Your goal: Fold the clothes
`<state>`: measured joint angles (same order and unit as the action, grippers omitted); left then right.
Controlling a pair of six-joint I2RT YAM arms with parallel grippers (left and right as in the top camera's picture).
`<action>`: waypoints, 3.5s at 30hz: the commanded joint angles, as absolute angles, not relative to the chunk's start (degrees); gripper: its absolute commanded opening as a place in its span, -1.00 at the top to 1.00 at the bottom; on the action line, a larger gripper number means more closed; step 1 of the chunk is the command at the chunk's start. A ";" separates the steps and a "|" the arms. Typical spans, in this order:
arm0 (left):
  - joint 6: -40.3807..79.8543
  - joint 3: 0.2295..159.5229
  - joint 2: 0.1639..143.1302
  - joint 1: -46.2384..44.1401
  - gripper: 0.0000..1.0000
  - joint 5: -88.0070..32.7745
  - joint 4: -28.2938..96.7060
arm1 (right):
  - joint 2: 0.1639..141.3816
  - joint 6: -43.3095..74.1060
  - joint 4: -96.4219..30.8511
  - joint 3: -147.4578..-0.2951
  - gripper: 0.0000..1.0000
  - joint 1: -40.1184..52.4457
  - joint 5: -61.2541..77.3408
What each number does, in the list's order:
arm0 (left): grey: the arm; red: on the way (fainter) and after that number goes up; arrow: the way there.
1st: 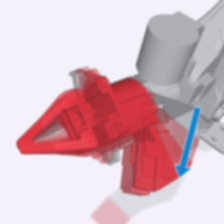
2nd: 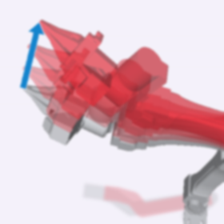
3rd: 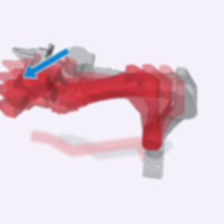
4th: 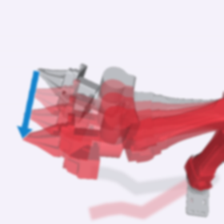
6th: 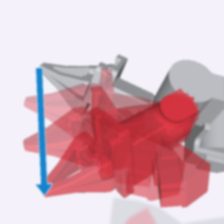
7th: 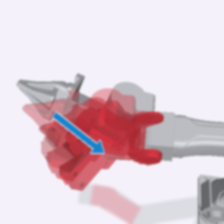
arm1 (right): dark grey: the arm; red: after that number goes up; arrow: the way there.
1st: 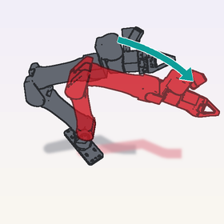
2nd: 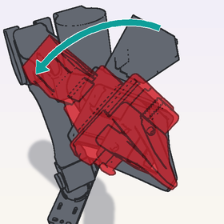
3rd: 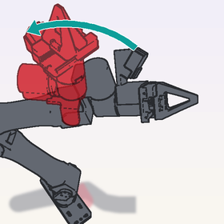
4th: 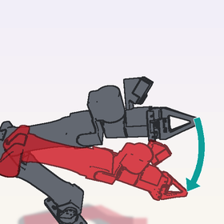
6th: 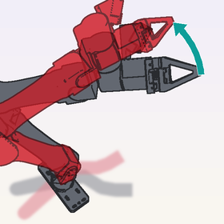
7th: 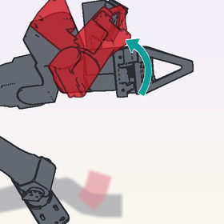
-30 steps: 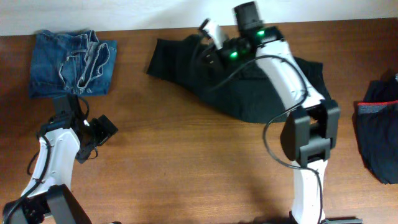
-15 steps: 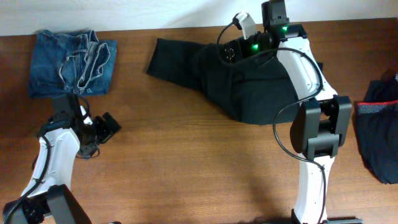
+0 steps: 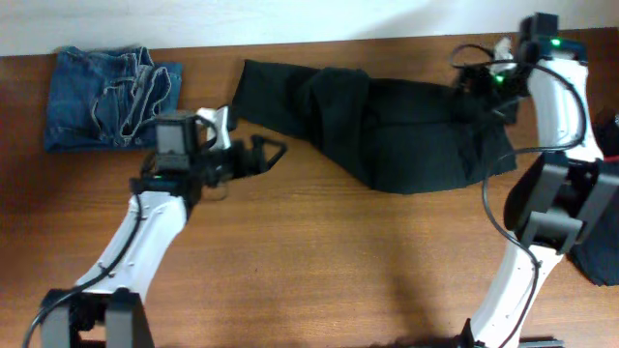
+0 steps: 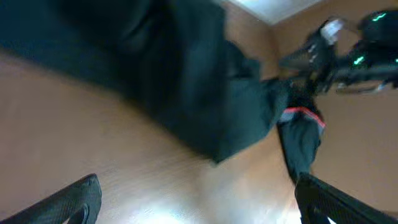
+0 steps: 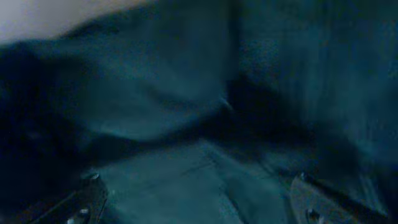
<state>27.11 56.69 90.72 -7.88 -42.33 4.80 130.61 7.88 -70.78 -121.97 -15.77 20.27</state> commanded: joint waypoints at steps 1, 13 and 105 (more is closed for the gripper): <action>34.70 57.12 94.65 -10.28 -0.98 -40.53 -4.16 | 127.85 4.73 -74.13 -122.91 -0.97 -15.16 19.88; 42.06 64.40 117.32 -14.85 -0.98 -46.41 -26.39 | 127.87 5.39 -78.30 -122.91 -0.97 -13.52 17.89; 82.56 86.43 134.08 -3.11 0.98 -33.71 -14.26 | 127.87 10.83 -61.49 -101.12 -0.97 -5.26 9.74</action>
